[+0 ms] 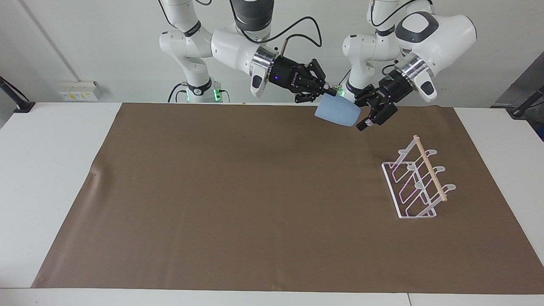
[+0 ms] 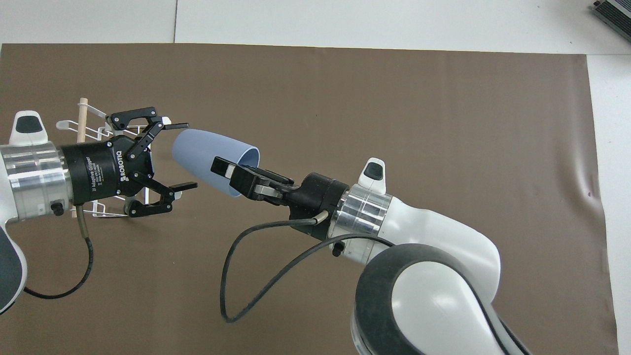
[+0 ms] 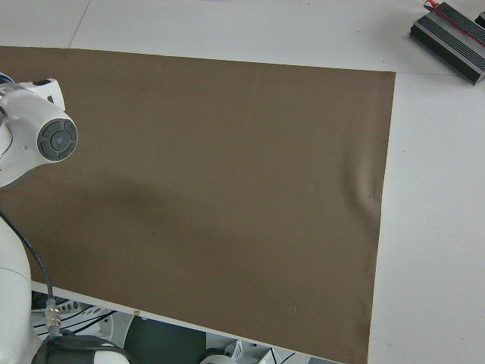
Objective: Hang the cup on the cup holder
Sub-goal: 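Close the left gripper on the cup bottom held by the right gripper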
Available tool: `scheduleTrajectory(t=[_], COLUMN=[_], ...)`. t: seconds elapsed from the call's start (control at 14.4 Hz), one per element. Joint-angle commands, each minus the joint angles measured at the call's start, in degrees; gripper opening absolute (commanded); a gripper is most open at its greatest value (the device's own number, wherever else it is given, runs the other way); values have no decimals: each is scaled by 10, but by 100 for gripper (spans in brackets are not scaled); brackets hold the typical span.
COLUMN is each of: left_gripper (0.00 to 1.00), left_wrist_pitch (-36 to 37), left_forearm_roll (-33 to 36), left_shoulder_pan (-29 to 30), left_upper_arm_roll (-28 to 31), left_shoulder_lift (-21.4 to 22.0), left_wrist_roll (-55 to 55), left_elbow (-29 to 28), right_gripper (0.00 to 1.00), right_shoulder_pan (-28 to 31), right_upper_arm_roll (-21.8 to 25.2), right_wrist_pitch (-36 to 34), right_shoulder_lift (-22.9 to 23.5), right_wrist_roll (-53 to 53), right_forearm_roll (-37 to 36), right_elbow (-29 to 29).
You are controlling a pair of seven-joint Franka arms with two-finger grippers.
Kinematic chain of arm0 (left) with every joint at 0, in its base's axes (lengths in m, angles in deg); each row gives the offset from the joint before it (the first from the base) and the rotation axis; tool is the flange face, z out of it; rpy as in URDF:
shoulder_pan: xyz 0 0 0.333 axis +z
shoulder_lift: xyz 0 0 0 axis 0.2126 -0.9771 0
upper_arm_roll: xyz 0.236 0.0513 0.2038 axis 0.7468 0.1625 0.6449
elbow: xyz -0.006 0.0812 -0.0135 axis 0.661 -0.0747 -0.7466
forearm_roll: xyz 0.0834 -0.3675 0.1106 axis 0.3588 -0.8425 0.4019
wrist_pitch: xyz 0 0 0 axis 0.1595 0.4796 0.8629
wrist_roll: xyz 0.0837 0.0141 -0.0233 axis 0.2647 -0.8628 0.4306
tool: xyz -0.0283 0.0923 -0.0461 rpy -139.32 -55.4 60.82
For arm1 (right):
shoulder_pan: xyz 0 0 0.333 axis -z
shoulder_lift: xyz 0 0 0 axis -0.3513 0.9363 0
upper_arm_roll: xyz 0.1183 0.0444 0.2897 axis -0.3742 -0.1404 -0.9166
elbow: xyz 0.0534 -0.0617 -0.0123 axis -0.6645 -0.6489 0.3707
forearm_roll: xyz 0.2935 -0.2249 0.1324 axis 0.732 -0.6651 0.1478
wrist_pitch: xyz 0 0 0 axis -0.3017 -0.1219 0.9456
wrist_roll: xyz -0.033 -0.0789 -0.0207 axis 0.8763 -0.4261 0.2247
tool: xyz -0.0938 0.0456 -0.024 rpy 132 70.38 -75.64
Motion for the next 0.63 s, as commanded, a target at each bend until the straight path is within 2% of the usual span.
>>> scheduleTrajectory(t=[0.0,0.28,0.56], left_gripper=[100,100,100], left_wrist_pitch=[-1,27,27], left_forearm_roll=[-4,-3,14], left_shoulder_pan=[6,0,-4], left_upper_arm_roll=[1,1,0], left_shoulder_lift=[-28,-32,-40], left_wrist_roll=[-4,-68,-79], left_elbow=[43,51,66], right_gripper=[0,0,0], right_shoulder_pan=[7,8,8], right_upper_arm_roll=[-8,-8,-8], right_wrist_pitch=[9,12,12], right_shoulder_lift=[-1,-1,-1], right_wrist_roll=[-5,-5,-5], right_forearm_roll=[14,14,14], right_elbow=[5,4,4])
